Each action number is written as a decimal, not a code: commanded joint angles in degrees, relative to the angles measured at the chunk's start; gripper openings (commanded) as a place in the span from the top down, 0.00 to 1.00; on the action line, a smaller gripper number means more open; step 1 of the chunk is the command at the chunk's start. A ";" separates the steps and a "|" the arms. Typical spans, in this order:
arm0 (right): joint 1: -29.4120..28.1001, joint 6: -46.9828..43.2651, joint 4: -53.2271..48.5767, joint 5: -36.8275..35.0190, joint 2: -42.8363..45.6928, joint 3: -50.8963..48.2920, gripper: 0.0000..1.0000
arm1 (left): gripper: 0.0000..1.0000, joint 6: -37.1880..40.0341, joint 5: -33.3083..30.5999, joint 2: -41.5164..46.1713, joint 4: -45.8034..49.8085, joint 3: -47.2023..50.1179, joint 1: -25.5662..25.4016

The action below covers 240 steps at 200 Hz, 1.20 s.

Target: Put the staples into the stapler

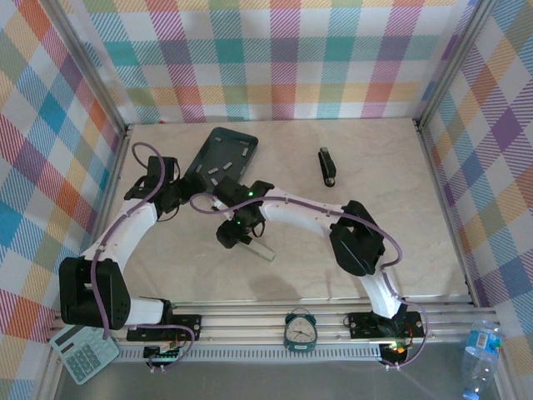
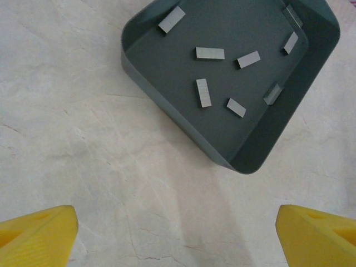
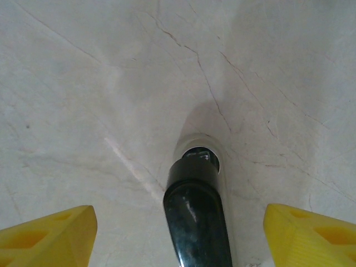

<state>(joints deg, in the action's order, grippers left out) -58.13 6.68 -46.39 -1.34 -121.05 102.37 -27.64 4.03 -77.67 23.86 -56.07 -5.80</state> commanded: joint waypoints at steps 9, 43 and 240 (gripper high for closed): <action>0.13 1.67 -2.26 -1.77 -2.13 2.78 0.24 | 0.09 -0.09 3.04 -1.87 0.59 -1.63 0.70; 0.21 2.15 -2.85 -1.77 -3.92 3.91 0.35 | 0.08 0.83 3.32 -3.43 1.12 -2.56 0.70; 6.11 46.82 -13.31 -5.17 8.04 -4.98 0.87 | 0.07 5.31 6.12 -4.30 1.03 -3.83 0.79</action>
<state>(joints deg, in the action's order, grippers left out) -53.49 41.21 -55.55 -6.37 -119.13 101.60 -24.34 8.54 -82.41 23.90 -57.98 -5.69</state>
